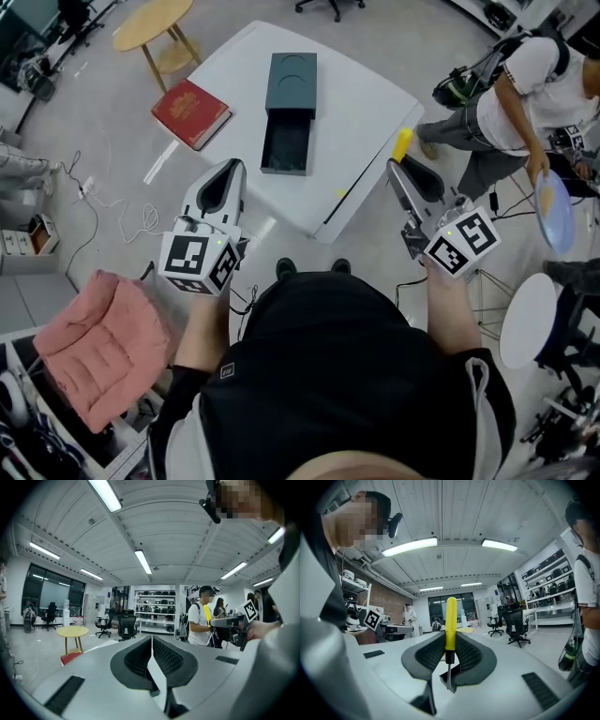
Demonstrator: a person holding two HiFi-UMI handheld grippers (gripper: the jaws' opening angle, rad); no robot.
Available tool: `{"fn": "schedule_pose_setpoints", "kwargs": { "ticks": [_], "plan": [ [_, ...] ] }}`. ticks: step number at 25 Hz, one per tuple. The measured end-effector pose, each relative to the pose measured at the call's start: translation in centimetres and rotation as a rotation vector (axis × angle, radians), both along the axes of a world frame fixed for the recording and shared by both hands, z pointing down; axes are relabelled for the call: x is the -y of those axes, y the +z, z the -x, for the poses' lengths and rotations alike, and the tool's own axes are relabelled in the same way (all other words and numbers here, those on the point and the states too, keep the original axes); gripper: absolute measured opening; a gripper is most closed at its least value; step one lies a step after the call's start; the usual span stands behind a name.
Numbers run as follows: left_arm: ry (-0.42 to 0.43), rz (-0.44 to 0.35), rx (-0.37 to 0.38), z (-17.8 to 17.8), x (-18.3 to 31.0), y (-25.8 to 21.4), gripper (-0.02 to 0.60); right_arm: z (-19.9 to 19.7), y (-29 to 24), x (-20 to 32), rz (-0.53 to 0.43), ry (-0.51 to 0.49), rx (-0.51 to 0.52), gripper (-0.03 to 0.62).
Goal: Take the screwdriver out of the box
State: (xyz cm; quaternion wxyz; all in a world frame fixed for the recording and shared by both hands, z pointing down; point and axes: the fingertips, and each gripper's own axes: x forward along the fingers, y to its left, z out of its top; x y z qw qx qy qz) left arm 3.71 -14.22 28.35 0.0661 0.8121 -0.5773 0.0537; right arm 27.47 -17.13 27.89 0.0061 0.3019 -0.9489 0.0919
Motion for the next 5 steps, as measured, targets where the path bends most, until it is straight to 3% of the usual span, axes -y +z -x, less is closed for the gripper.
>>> {"fn": "schedule_pose_setpoints", "kwargs": {
  "ticks": [5],
  "plan": [
    [0.002,0.001,-0.002,1.7,-0.7,0.0,0.025,1.9,-0.1,-0.7,0.001,-0.007,-0.002,0.081]
  ]
}}
